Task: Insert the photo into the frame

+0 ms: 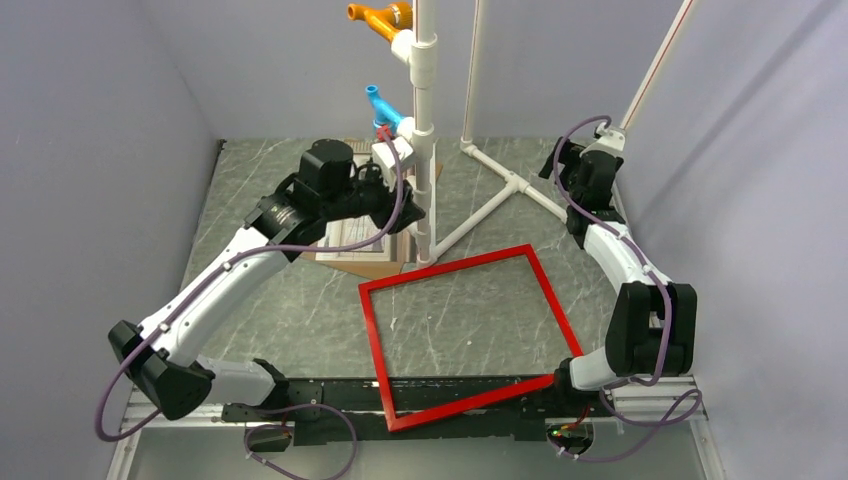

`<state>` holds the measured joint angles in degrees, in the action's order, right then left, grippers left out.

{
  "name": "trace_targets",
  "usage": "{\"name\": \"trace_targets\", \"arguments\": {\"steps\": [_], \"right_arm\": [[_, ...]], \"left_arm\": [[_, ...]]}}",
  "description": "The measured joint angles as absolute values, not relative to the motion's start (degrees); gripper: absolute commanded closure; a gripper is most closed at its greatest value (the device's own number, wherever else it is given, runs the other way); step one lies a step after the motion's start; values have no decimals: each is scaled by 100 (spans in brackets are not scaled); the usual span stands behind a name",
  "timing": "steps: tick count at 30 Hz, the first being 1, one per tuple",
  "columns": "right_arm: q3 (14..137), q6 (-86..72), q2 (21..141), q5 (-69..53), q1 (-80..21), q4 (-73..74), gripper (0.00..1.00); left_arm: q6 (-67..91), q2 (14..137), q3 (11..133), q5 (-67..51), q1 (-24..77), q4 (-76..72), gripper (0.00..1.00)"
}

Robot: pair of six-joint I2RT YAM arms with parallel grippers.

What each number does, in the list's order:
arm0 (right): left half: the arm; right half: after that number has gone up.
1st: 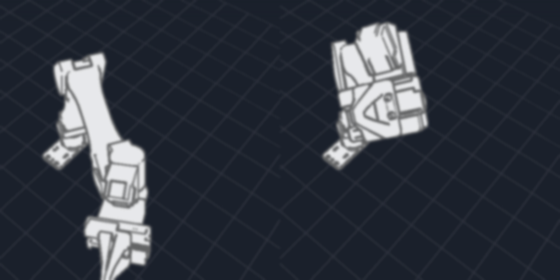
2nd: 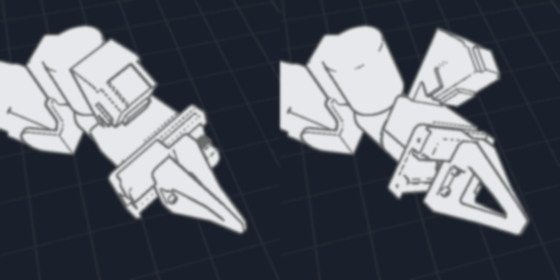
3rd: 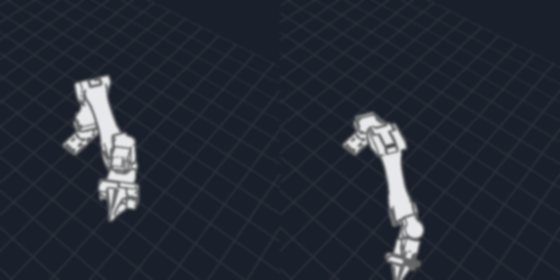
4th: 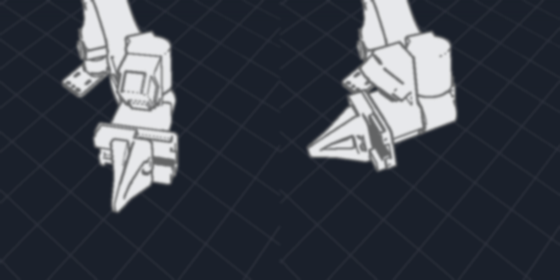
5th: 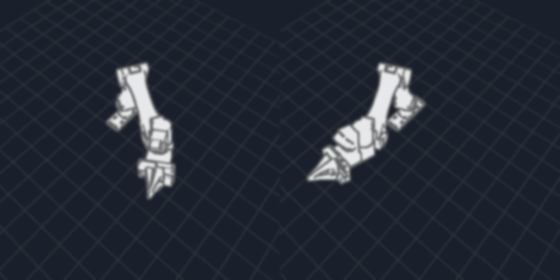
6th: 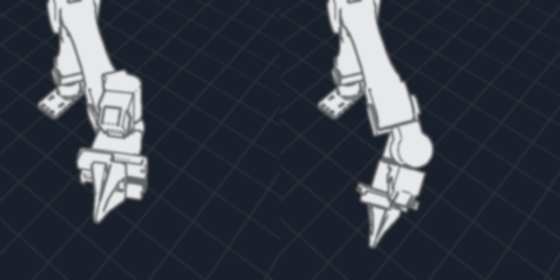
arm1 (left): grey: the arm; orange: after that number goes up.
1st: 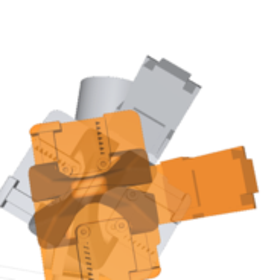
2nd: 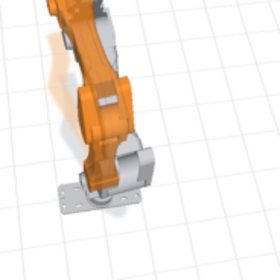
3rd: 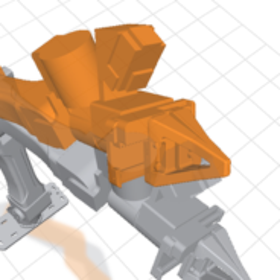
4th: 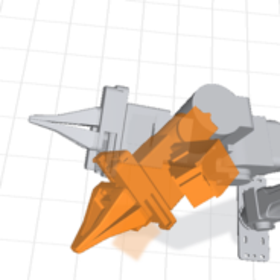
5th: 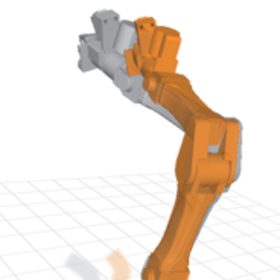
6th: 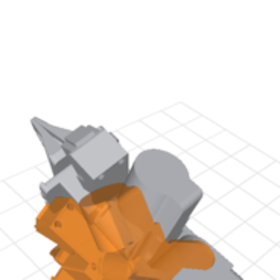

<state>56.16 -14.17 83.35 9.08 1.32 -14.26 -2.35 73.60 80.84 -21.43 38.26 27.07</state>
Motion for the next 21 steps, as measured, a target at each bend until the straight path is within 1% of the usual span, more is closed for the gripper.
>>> {"name": "trace_targets", "arguments": {"steps": [1, 10, 21], "right_arm": [[5603, -1446, 8333, 930, 150, -1450, 0], [5343, -1896, 8180, 1219, 471, -1597, 0], [5022, -2121, 7666, 2523, 923, -1597, 0]], "left_arm": [[-233, 7446, 8167, -2189, 3815, 2679, 53], [-71, 8173, 8796, -2399, 3721, 2554, 52], [456, 8709, 9249, -2462, 3684, 2252, 55]]}}
